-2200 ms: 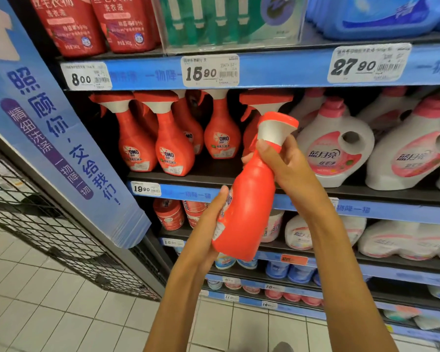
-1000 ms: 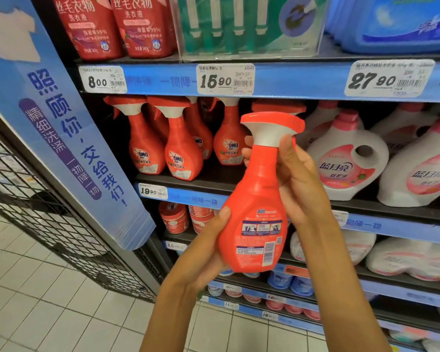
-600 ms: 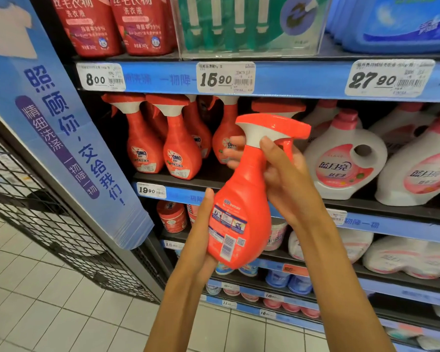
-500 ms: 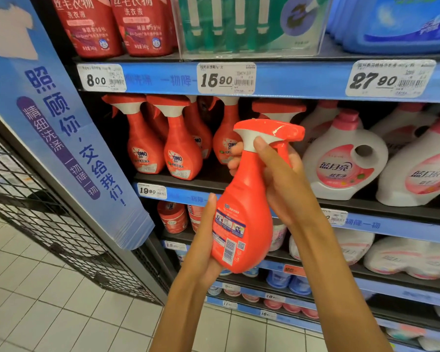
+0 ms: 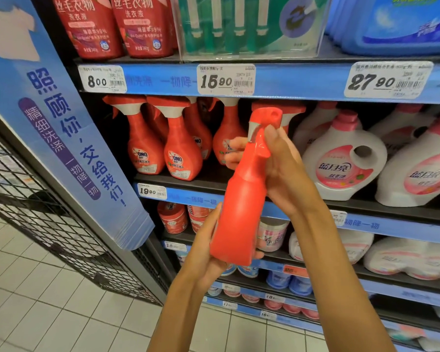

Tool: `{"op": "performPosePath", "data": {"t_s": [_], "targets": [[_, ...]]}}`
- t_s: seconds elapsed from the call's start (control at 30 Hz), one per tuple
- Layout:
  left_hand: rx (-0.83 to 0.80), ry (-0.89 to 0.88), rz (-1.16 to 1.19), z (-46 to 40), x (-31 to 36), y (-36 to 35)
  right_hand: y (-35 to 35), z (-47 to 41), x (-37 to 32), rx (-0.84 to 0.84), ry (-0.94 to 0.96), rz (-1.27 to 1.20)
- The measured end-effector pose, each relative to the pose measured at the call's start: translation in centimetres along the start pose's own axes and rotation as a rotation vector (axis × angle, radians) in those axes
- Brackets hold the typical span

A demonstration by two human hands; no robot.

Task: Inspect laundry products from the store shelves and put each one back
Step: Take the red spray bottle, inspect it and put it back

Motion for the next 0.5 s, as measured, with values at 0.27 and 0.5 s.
{"op": "performPosePath", "data": {"t_s": [0.27, 0.5], "targets": [[0.03, -0.225, -0.396, 0.9, 3.0, -1.0, 1.7, 0.0, 1.6, 0.193, -0.01, 0.162], [-0.017, -0.145, -0.346, 1.3, 2.1, -1.5, 3.0, 0.0, 2.2, 0.23, -0.15, 0.055]]}}
Point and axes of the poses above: each hand's wrist, its own z-axis away from the middle knuckle, its own y-axis out of the back of the hand, x = y × z, the point moved 8 cm from there along -z, towards the middle knuckle, and after that the axes turned 1 degree about -x, right-handed, at the moved point
